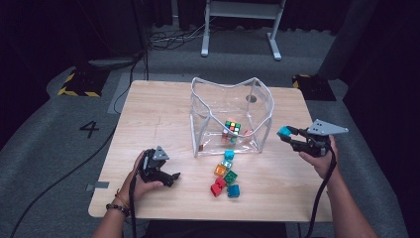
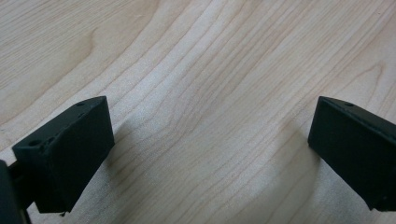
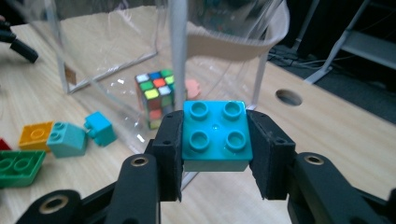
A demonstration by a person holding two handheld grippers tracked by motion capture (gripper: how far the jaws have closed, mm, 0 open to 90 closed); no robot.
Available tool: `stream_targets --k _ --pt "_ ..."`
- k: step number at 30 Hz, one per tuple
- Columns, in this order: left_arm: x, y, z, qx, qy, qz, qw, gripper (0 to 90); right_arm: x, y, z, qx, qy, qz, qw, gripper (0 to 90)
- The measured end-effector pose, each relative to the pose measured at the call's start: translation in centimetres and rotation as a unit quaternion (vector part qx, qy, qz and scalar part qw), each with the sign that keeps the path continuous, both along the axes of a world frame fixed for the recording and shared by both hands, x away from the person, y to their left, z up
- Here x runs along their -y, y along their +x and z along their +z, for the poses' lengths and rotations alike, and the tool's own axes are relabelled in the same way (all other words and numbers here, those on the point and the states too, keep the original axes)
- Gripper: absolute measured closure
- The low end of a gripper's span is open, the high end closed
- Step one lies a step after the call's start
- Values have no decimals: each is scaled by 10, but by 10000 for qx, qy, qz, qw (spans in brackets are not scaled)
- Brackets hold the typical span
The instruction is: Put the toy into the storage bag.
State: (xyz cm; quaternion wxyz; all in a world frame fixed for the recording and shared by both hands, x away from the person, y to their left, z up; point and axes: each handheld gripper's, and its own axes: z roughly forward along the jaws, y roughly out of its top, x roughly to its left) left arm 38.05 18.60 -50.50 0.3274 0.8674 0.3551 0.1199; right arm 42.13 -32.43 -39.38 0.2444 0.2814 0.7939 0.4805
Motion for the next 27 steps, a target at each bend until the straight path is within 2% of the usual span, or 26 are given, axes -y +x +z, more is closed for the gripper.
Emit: stream_targets --k 4,16,23,27 --pt "0 0 0 -7 -9 9 10000 4 -1 6 20 133 -3 -86 9999 592" --pt "0 0 0 2 3 -1 10000 4 -13 22 77 537 32 -77 9985 592" --pt "0 0 0 0 4 -2 10000 4 -21 35 94 493 160 19 9987 592" --pt "0 0 0 3 1 -4 10000 4 -29 45 100 479 123 121 9987 592"
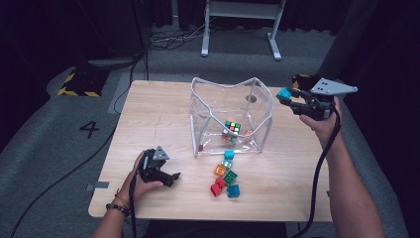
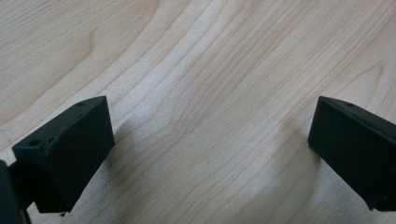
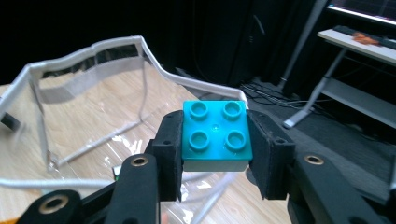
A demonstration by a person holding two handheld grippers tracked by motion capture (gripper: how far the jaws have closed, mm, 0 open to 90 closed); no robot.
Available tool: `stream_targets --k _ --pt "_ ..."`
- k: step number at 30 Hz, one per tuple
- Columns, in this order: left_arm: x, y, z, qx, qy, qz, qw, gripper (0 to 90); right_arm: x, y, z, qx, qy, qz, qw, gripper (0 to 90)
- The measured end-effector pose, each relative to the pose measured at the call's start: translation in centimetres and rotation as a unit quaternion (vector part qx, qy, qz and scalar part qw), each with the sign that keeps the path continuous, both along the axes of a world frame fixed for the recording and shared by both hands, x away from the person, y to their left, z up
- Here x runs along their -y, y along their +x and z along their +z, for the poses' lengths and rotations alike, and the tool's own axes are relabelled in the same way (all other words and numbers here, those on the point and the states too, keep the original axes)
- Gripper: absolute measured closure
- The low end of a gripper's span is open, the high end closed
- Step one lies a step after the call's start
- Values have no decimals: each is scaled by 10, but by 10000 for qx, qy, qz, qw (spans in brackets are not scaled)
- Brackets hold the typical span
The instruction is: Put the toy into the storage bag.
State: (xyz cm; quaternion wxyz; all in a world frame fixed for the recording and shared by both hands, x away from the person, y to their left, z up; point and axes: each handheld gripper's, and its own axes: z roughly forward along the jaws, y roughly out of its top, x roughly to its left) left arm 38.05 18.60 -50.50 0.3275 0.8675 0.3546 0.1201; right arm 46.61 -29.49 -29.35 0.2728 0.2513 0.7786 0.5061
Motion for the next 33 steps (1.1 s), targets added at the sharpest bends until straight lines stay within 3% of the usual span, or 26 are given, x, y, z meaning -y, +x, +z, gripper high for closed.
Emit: stream_targets --k 13,22,27,28,33 --pt "0 0 0 -7 -6 10 10000 4 -38 35 4 -231 -145 247 9993 592" --pt "0 0 0 -9 -13 10 10000 4 -65 66 -2 -490 -545 432 9964 591" --pt "0 0 0 -3 -4 4 10000 4 -79 75 -5 -623 -792 726 9923 592" --pt "1 -1 0 -72 -41 33 10000 4 -82 76 -5 -664 -871 770 9910 592" --pt "0 -1 0 -53 -44 21 10000 4 -97 78 -11 -791 -1219 1118 9830 591"
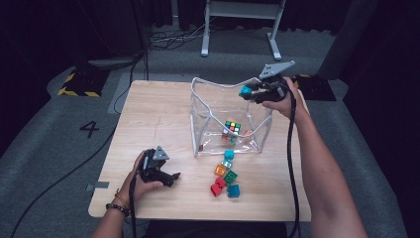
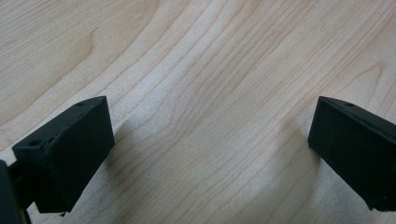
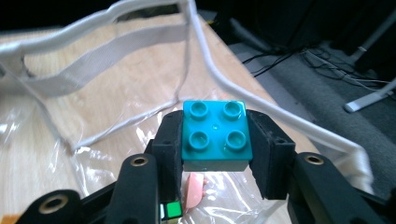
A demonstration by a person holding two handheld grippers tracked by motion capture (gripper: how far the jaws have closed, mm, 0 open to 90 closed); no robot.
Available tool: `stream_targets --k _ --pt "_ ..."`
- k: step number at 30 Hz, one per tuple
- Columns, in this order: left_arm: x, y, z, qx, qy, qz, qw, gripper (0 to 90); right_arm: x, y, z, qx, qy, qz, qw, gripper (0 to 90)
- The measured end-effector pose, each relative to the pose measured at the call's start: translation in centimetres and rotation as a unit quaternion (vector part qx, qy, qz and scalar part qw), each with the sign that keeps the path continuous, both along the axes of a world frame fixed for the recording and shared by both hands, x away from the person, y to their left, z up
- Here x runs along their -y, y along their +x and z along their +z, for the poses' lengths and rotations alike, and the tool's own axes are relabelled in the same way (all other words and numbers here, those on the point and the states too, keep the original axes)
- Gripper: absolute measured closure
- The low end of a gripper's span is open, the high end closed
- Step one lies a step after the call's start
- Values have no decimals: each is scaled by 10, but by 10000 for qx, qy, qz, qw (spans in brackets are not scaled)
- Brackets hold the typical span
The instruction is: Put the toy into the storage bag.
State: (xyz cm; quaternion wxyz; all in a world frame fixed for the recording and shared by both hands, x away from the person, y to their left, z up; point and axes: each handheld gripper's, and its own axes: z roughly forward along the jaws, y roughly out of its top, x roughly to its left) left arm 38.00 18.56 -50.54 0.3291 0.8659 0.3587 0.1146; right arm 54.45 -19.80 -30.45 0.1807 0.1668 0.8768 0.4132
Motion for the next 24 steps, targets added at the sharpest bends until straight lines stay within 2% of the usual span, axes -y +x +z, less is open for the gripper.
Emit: stream_targets --k 8,11,12,15,18,20,23,24 --pt "0 0 0 0 9 -2 10000 4 -15 5 -7 -80 -647 37 9979 591" --pt "0 0 0 9 11 -8 10000 4 -18 6 -9 -213 -792 -8 9966 591" --pt "0 0 0 4 8 -7 10000 4 -18 8 -11 -212 -902 79 9957 591" --pt "0 0 0 6 16 -9 10000 4 -17 10 -11 -245 -1120 -73 9934 591" --pt "0 0 0 13 5 -14 10000 4 -12 14 -12 -174 -1413 -77 9898 591" --pt "0 0 0 9 12 -9 10000 4 -6 14 -12 -337 -1530 -34 9876 591" --pt "0 0 0 7 14 -11 10000 4 3 14 -11 -438 -1704 -85 9844 591" --pt "0 0 0 7 13 -10 10000 4 6 15 -11 -428 -1715 -66 9842 591"
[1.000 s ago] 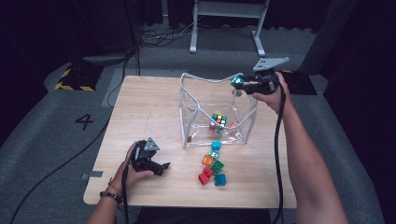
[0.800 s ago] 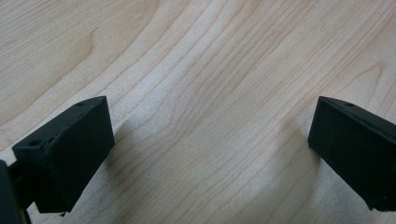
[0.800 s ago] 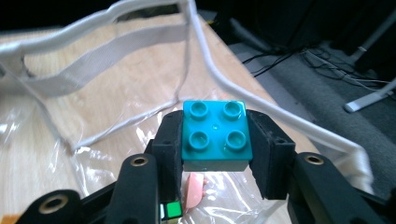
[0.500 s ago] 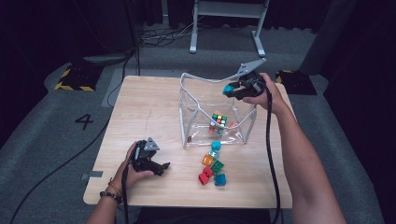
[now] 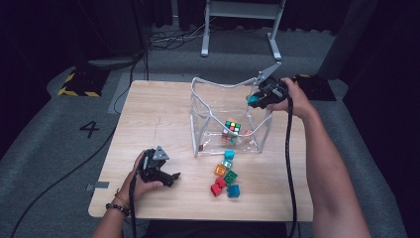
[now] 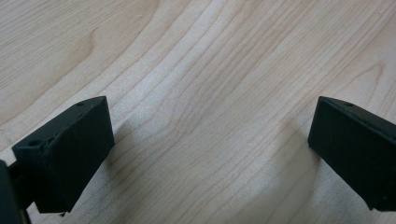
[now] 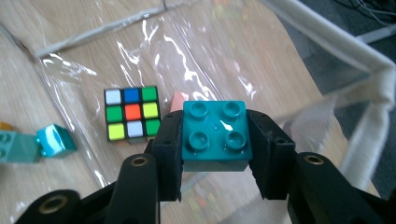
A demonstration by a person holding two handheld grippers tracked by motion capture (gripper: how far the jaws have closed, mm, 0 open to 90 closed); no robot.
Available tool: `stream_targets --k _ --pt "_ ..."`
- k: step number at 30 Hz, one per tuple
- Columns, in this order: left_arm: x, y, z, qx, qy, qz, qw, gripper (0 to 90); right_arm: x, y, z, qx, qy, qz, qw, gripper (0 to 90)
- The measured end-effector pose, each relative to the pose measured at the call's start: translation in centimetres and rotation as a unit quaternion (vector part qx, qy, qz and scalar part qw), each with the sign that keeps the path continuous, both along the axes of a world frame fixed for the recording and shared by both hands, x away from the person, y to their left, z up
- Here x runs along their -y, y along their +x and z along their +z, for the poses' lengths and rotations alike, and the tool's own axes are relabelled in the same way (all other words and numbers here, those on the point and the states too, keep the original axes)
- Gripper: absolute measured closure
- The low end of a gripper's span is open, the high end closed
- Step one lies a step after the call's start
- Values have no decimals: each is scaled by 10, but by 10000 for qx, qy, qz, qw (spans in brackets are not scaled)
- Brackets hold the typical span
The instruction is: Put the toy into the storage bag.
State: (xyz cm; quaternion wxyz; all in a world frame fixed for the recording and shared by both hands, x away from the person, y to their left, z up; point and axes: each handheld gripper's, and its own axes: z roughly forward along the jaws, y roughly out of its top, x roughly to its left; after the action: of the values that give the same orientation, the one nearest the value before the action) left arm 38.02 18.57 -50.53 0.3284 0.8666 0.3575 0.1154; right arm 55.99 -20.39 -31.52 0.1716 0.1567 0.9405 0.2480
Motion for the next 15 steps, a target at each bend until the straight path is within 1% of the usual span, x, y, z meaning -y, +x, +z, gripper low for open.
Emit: stream_targets --k 1,3,4,6,8,9,10,12,15 --pt "0 0 0 1 2 0 10000 4 2 0 0 -23 34 -36 10000 591" --pt "0 0 0 0 0 -2 10000 4 5 0 0 -102 -99 28 9999 591" --pt "0 0 0 1 2 -1 10000 4 6 -1 0 -173 -198 6 9997 591" --pt "0 0 0 -3 -3 1 10000 4 8 -1 -1 -214 -315 18 9993 591" --pt "0 0 0 1 1 1 10000 4 9 -2 -2 -324 -435 -14 9985 590" --pt "0 0 0 -1 -1 0 10000 4 9 -2 -3 -337 -453 44 9984 590" --pt "0 0 0 1 2 0 10000 4 10 -2 -3 -375 -537 50 9978 590" --pt "0 0 0 -1 -2 2 10000 4 11 -3 -2 -400 -584 61 9975 587" --pt "0 0 0 -3 2 1 10000 4 12 -5 -1 -365 -554 66 9978 579"
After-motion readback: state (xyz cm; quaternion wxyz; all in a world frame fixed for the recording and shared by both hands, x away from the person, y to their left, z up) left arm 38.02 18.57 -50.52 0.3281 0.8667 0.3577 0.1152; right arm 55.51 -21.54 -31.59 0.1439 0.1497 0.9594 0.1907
